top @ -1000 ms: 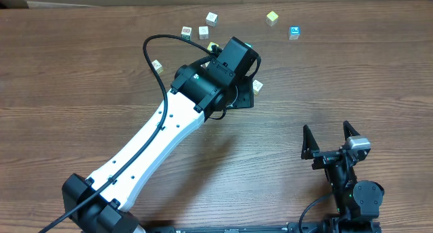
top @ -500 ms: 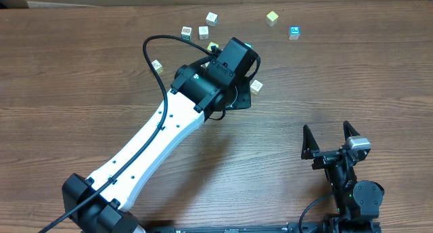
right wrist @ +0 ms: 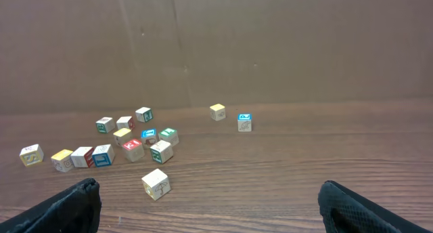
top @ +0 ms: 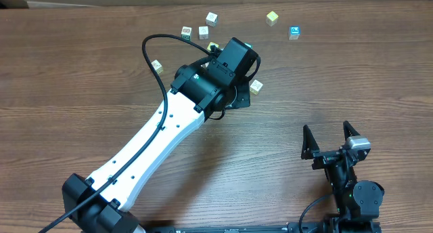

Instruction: Form a circle

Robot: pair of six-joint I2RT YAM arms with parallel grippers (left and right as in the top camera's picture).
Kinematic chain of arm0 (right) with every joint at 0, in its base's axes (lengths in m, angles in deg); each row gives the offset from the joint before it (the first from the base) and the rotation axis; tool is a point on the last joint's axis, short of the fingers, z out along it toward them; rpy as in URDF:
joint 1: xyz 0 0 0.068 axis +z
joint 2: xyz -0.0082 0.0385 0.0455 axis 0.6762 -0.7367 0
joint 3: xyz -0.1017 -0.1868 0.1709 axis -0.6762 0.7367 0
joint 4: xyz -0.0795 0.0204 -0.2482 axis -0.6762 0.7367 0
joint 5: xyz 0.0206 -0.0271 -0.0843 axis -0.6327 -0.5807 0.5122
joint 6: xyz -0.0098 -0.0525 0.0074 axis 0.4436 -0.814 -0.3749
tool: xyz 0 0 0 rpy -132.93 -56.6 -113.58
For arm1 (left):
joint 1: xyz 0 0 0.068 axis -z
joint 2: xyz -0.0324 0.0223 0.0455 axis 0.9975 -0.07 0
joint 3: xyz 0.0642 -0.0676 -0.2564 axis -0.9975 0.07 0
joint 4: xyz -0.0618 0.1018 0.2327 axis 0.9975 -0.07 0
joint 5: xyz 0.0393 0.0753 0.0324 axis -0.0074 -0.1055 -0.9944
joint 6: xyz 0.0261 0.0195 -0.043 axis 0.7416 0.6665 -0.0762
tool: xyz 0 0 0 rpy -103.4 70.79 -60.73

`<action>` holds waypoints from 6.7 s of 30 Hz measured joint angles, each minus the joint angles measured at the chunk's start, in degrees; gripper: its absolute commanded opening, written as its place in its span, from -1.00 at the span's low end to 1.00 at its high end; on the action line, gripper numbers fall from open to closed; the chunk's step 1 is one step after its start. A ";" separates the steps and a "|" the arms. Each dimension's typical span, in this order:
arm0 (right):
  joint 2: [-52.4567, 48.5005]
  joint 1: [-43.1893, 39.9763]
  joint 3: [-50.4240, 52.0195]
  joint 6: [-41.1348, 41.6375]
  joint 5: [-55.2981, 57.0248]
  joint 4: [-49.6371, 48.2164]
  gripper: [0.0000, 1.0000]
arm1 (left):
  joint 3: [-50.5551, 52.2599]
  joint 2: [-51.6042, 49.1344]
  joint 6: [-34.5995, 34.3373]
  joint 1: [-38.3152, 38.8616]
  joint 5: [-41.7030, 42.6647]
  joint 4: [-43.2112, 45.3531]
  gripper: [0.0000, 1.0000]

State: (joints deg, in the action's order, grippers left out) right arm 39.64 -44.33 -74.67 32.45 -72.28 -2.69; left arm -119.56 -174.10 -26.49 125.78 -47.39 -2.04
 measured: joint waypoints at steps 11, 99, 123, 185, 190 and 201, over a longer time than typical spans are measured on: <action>0.00 0.00 0.00 -0.02 0.02 0.02 1.00 | 0.00 0.00 0.00 0.00 -6.75 -2.43 -0.91; -2.38 0.00 0.00 -0.02 0.02 0.00 1.00 | 0.00 -1.38 13.94 -16.70 -18.01 12.79 -0.87; -2.38 0.00 0.00 -0.04 0.02 0.04 1.00 | -0.31 -11.13 21.46 -16.70 -6.54 16.11 -0.09; -2.38 0.00 0.00 0.00 0.02 0.00 1.00 | 2.84 -26.10 33.75 -23.41 -3.30 26.01 0.01; -2.38 0.00 0.00 0.00 0.02 0.00 1.00 | 2.84 -26.12 33.75 -23.41 -3.30 25.73 -0.02; -2.38 0.00 0.00 0.00 0.00 0.02 1.00 | 5.62 -26.14 33.77 -23.41 -3.58 30.16 -0.07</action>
State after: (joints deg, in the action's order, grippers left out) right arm 37.26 -44.33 -74.67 32.45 -72.28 -2.67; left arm -113.94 -200.25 7.28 102.37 -50.97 28.13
